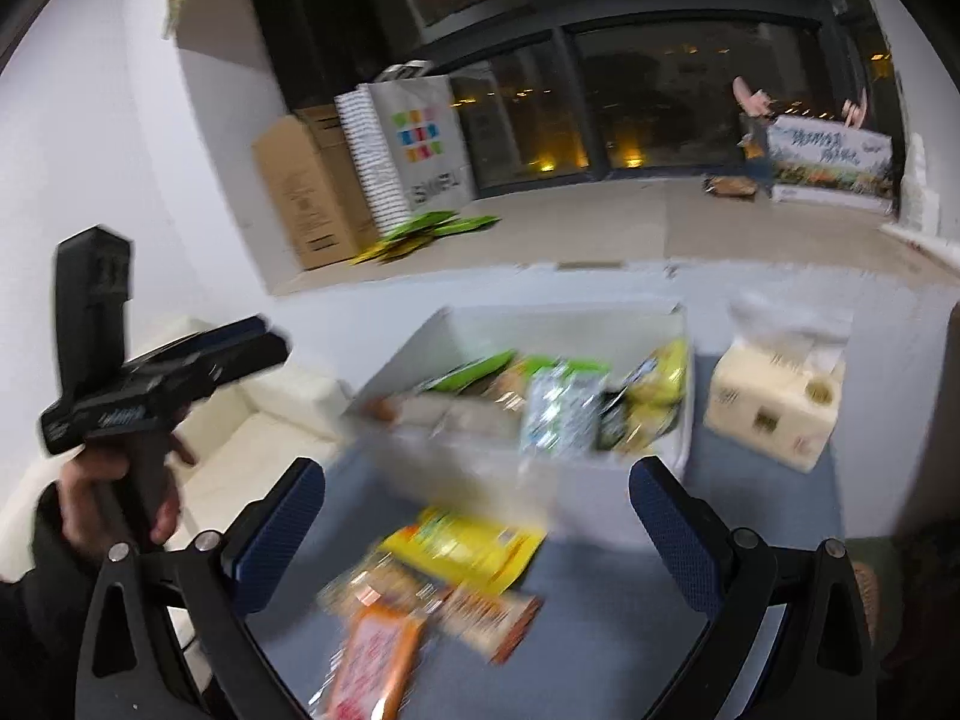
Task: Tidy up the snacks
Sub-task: 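Grasp the yellow chip bag with the right tool and lift it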
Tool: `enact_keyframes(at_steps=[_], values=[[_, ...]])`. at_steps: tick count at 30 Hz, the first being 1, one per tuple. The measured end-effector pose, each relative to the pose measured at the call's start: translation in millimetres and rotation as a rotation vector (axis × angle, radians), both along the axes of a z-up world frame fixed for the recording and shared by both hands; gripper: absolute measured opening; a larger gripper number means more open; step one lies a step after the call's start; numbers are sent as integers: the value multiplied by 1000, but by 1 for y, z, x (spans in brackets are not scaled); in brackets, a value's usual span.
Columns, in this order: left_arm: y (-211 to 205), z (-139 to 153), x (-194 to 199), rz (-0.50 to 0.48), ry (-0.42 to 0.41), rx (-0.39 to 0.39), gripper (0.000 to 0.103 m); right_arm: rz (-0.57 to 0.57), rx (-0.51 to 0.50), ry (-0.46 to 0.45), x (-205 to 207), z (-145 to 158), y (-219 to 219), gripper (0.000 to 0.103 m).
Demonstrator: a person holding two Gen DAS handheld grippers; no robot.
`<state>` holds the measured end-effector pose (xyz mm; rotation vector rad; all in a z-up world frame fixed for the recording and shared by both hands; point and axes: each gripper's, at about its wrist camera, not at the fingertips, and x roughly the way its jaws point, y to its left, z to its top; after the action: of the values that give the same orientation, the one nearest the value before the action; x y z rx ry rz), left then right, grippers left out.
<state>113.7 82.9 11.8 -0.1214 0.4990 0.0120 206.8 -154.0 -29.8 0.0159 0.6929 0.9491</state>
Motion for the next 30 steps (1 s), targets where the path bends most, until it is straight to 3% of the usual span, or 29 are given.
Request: enact_keyframes(at_steps=[3, 10, 18, 28, 30], values=[[-20, -4, -17, -25, 7, 59, 103, 8, -10, 9, -27, -12, -12, 103], [-46, -18, -47, -98, 33, 48, 103, -49, -68, -1, -69, -42, -39, 103], [-38, -35, -69, -62, 50, 11, 103, -58, -99, -14, -66, -54, -47, 103], [-24, -61, -94, -32, 90, -8, 103, 11, -233, 63, -16, -102, 30, 103], [-23, -65, -99, -36, 96, -1, 103, 40, -272, 19, -8, -111, 55, 103]])
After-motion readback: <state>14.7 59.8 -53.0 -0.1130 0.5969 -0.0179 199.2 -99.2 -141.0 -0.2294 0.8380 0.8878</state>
